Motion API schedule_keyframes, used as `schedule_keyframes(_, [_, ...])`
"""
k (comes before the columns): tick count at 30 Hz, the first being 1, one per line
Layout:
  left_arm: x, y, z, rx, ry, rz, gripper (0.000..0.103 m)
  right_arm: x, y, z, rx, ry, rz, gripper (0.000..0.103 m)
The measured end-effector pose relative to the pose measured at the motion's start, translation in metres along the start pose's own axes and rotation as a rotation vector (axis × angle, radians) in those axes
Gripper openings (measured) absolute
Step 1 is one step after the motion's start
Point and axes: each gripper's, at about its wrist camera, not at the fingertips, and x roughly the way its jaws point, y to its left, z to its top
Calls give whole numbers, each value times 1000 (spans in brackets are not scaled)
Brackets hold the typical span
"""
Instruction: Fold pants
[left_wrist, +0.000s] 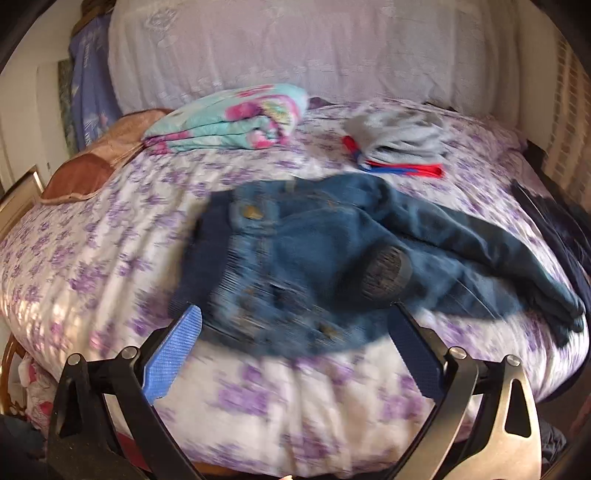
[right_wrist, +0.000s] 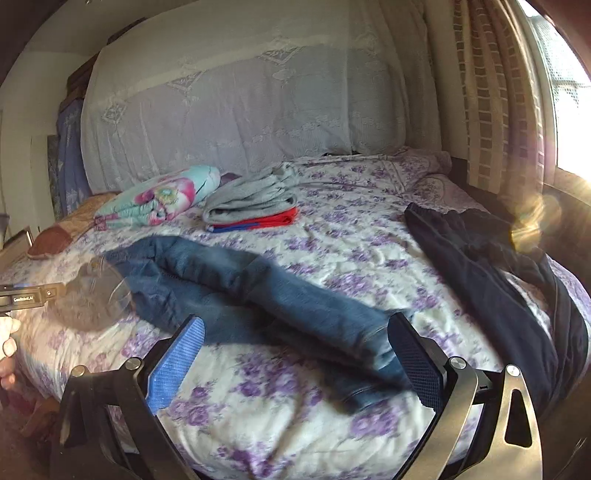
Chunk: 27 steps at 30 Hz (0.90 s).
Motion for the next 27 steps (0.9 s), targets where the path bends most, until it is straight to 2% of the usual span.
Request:
schedule_keyframes(2, [16,35,23,-43,24,68,98,1,-44,15,84,36,11,100])
schedule_keyframes(4, [36,65,43,-82,58,110,98,14,-89,23,198,140,58,100])
schedule_keyframes(6, [64,86,60,-99,123,93,98,30,-121,20,306,245,125,100])
schedule_keyframes(8, [96,96,74,-115,189,58,98,45,-137,17,372,298,152,100])
schedule_keyframes(11, [141,103,87,-156,288,36,98,70,-134,19,353,347,177,100])
schedule_keyframes(14, [172,102,98,-166,323,48,98,107,-131,20,346,441,161,99])
schedule_keyframes(16, [182,102,101,-161,335,57,98,132,-130,16,378,519,192,97])
schedule_keyframes(19, [187,106,100,-153,356,45,98,160,-123,0,385,640,179,90])
schedule_keyframes(20, [184,109,99,-162,356,29,98,161,-120,-3,382,636,170,88])
schedule_keyframes(21, [180,111,99,-164,352,17,98,160,-115,-2,367,612,178,64])
schedule_keyframes(22, [174,112,99,-152,341,12,98,158,-110,0,344,592,212,47])
schedule_keyframes(23, [171,111,102,-133,332,14,98,157,-106,3,318,583,208,17])
schedule_keyframes(27, [171,108,108,-86,326,11,98,150,-103,12,244,488,179,14])
